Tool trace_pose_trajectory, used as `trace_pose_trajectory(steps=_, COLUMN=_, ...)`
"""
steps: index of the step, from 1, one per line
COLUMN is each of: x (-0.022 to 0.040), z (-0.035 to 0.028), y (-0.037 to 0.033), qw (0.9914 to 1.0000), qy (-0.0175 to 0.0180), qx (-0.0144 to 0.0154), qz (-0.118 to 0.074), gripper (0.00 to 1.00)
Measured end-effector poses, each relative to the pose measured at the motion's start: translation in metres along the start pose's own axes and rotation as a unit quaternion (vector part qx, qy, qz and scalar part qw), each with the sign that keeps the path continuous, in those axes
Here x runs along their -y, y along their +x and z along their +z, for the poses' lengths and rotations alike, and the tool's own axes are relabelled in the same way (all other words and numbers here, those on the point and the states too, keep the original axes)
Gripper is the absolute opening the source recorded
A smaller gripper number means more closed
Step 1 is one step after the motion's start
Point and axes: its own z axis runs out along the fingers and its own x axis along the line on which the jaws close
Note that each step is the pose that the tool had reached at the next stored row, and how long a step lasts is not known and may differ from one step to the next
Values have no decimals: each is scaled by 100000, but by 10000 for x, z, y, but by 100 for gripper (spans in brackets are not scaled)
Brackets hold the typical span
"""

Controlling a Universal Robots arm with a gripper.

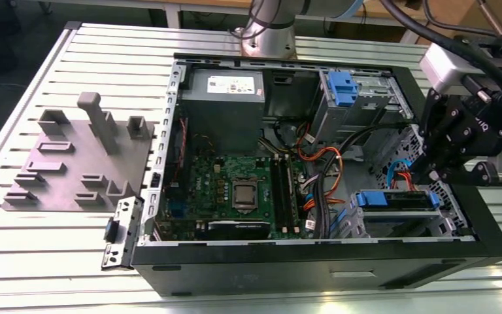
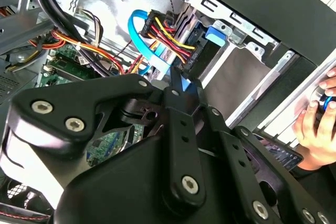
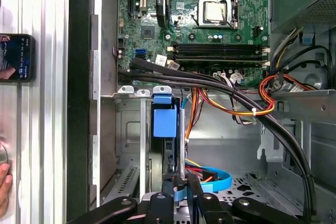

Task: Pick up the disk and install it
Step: 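Insert the second disk wire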

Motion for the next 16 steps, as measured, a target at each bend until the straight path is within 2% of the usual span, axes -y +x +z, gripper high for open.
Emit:
trace_pose_trajectory(steps=6, x=4, z=39, y=0, qw=100000, qy=-58, qx=88, qz=8, gripper=25)
trace_pose_trajectory(steps=7, x=4, z=40, y=0, qw=100000, qy=-57, qx=88, qz=7, gripper=24)
trace_pose_trajectory(steps=8, x=4, z=42, y=0, qw=100000, qy=-59, qx=94, qz=5, gripper=17)
trace_pose_trajectory(steps=12, x=4, z=45, y=0, qw=100000, qy=-57, qx=122, qz=4, gripper=16)
trace_pose_trajectory(steps=14, x=-8, z=48, y=0, qw=100000, qy=-59, qx=214, qz=-1, gripper=16)
trace_pose_trajectory(steps=16, x=-52, z=52, y=0, qw=99999, qy=12, qx=357, qz=3, gripper=16)
